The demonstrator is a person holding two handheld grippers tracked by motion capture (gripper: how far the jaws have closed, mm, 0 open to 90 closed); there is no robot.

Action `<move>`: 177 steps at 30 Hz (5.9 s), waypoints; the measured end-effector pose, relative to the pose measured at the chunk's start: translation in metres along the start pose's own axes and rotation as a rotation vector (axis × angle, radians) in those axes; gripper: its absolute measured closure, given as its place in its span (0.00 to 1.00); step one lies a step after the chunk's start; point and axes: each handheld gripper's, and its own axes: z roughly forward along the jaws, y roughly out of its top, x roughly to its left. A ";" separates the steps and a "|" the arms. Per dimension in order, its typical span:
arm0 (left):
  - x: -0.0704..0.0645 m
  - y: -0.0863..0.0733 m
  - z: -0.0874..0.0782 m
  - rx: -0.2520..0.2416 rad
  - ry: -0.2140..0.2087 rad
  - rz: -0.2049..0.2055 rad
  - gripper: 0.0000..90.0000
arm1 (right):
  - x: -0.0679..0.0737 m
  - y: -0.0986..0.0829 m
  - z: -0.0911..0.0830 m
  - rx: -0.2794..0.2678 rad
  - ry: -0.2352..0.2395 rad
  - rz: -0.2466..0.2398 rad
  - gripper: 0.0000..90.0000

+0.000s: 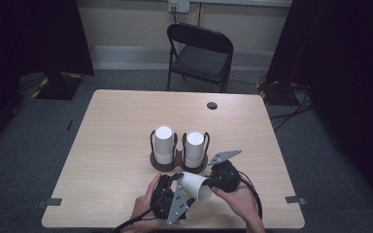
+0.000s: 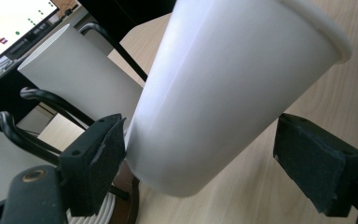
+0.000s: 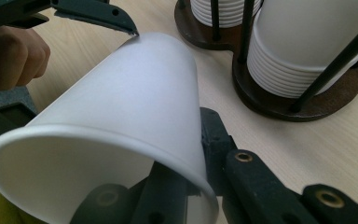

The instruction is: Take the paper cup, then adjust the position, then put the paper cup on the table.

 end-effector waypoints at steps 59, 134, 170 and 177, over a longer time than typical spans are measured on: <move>-0.003 0.015 0.005 -0.100 0.077 -0.087 0.25 | 0.008 0.019 0.013 0.045 0.027 0.053 0.89; 0.103 -0.060 -0.051 -0.200 0.238 -0.596 0.24 | -0.035 -0.085 -0.014 -0.583 -0.390 0.205 0.30; 0.180 -0.115 -0.014 -0.103 0.458 -0.752 0.24 | -0.039 -0.107 0.005 -0.661 -0.525 0.160 0.15; 0.183 -0.127 -0.004 -0.093 0.462 -0.798 0.24 | -0.037 -0.111 0.003 -0.712 -0.548 0.164 0.15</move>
